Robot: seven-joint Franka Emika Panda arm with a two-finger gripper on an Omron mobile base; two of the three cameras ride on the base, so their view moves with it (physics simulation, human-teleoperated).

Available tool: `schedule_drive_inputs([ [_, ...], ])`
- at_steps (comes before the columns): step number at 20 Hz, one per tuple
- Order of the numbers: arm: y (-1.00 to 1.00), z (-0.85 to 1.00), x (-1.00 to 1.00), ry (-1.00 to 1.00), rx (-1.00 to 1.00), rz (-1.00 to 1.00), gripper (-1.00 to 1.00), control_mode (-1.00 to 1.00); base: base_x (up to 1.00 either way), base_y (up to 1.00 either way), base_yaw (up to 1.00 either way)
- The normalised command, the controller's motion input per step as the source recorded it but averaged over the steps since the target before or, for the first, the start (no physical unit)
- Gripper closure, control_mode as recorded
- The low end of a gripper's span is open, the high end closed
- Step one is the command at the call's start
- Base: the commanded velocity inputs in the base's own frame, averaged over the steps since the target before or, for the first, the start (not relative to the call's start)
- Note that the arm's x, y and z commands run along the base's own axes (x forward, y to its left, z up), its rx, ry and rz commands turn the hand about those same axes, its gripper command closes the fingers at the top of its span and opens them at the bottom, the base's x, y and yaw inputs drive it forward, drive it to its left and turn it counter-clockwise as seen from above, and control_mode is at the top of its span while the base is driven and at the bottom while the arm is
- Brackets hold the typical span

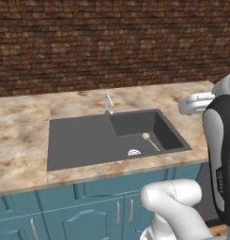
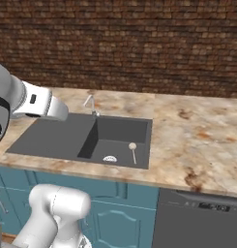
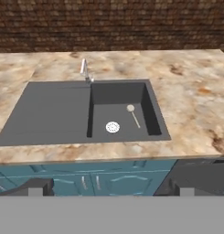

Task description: Pick up the dish brush and dish brush from the sink, and place them back in the cabinet, and close the cabinet door.

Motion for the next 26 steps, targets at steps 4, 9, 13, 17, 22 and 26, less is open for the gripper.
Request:
schedule_drive_inputs([
  [4,0.00,0.00,0.00,0.00,0.00,0.00,-1.00,1.00,0.44,-0.50,0.00],
  [9,0.00,0.00,0.00,0.00,0.00,0.00,-1.00,1.00,0.38,-0.49,0.00],
  [13,0.00,0.00,0.00,0.00,0.00,0.00,-1.00,1.00,0.21,-0.26,0.00],
  [17,0.00,0.00,0.00,0.00,0.00,0.00,-1.00,1.00,0.19,-0.06,0.00],
  [22,0.00,0.00,0.00,0.00,0.00,0.00,-1.00,1.00,0.27,-0.01,0.00],
  [26,0.00,0.00,0.00,0.00,0.00,0.00,-1.00,1.00,0.33,-0.02,0.00],
])
